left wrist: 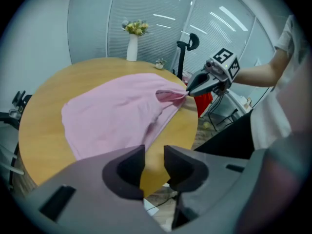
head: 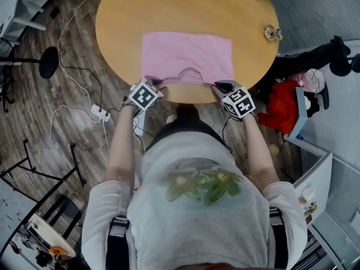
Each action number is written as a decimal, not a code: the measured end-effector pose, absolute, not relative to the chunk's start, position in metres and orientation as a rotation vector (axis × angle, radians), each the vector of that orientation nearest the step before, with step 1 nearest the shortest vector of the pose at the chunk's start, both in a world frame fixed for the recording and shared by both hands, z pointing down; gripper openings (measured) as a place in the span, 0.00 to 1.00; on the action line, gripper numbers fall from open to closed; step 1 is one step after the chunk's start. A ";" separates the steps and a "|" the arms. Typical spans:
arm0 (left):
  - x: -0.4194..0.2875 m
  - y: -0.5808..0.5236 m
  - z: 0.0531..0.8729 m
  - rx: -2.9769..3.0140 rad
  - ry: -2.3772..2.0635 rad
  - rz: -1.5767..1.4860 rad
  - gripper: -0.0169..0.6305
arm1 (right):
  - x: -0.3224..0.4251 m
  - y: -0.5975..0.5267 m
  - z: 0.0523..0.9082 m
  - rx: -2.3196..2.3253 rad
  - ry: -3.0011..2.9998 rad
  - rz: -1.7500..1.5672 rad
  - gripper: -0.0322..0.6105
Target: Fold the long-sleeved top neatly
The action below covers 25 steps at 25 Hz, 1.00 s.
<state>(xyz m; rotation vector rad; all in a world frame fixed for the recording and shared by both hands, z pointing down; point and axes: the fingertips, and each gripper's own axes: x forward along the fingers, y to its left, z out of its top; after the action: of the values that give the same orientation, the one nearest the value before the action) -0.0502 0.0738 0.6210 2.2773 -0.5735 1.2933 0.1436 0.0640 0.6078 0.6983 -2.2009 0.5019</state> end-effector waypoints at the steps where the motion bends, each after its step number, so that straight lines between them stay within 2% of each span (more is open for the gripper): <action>1: -0.053 0.077 0.628 2.275 -0.594 1.310 0.22 | 0.142 0.066 0.611 0.709 -2.192 0.497 0.12; 8: -0.032 0.058 0.605 2.430 -0.846 1.295 0.27 | 0.141 0.056 0.589 0.833 -2.181 0.377 0.12; 10: -0.016 0.057 0.612 2.460 -0.799 1.380 0.27 | 0.136 0.057 0.592 0.805 -2.162 0.325 0.35; 14: -0.001 0.053 0.637 2.457 -0.721 1.548 0.27 | 0.118 0.059 0.613 0.678 -2.056 0.195 0.36; 16: 0.000 0.049 0.645 2.443 -0.734 1.603 0.24 | 0.117 0.058 0.629 0.637 -1.984 0.130 0.34; 17: -0.001 0.047 0.645 2.441 -0.750 1.604 0.18 | 0.119 0.057 0.632 0.637 -1.962 0.094 0.20; 18: -0.002 0.046 0.642 2.445 -0.770 1.583 0.11 | 0.119 0.056 0.629 0.653 -1.957 0.063 0.12; 22: -0.015 0.055 0.610 2.494 -0.815 1.461 0.10 | 0.116 0.063 0.597 0.734 -2.042 0.048 0.11; 25: -0.024 0.075 0.626 2.460 -0.739 1.539 0.10 | 0.122 0.078 0.613 0.688 -2.037 0.127 0.11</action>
<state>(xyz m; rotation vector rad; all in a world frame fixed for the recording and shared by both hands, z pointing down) -0.0240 0.0746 0.6261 2.4600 -0.7388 1.5387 0.1217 0.0779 0.6129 0.6884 -2.0369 0.1269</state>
